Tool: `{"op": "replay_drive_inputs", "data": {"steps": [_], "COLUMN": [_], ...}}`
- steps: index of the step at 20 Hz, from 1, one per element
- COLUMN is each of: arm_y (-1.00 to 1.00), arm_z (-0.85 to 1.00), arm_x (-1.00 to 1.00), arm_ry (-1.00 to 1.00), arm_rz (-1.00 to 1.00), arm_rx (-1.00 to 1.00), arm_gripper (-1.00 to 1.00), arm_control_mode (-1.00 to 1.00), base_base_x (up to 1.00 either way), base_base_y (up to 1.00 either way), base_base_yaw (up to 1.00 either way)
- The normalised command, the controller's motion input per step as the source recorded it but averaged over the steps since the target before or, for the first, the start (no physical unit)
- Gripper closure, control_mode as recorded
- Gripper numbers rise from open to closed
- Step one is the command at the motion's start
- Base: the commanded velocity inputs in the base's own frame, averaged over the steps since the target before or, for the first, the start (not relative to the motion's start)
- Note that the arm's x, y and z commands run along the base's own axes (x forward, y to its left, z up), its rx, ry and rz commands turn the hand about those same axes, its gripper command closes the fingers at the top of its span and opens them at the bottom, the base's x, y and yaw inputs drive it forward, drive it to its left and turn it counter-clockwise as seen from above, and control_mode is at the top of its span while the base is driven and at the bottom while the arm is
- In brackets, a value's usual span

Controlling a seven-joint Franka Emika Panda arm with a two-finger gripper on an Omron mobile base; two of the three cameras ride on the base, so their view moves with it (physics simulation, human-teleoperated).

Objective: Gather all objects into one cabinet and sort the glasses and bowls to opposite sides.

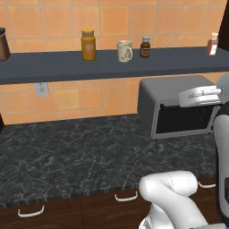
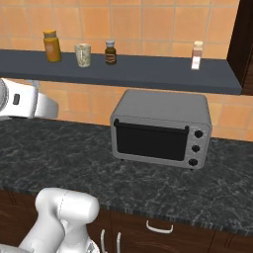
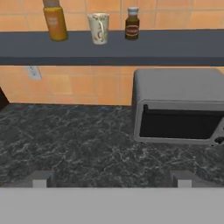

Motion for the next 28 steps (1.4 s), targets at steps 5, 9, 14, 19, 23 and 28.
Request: {"op": "replay_drive_inputs", "data": {"steps": [5,9,14,19,23,28], "arm_y": [0.24,0.02,0.0,0.0,0.0,0.07], "arm_z": [0.31,0.07,0.0,0.0,0.0,0.0], "arm_x": [0.63,0.37,0.36,0.42,0.36,0.46], "arm_ry": [-0.01,-0.04,-0.03,0.0,0.0,-0.01], "arm_rz": [0.04,0.06,0.09,0.05,0.03,0.01], "arm_rx": [0.0,0.0,0.0,0.0,0.0,0.0], "arm_gripper": [-1.0,-1.0,-1.0,-1.0,-1.0,-1.0], "arm_control_mode": [-1.0,-1.0,-1.0,-1.0,-1.0,-1.0], "base_base_x": [0.0,0.0,0.0,0.0,0.0,0.0], "base_base_y": [0.0,0.0,0.0,0.0,0.0,0.0], "base_base_yaw": [0.0,0.0,0.0,0.0,0.0,0.0]}}
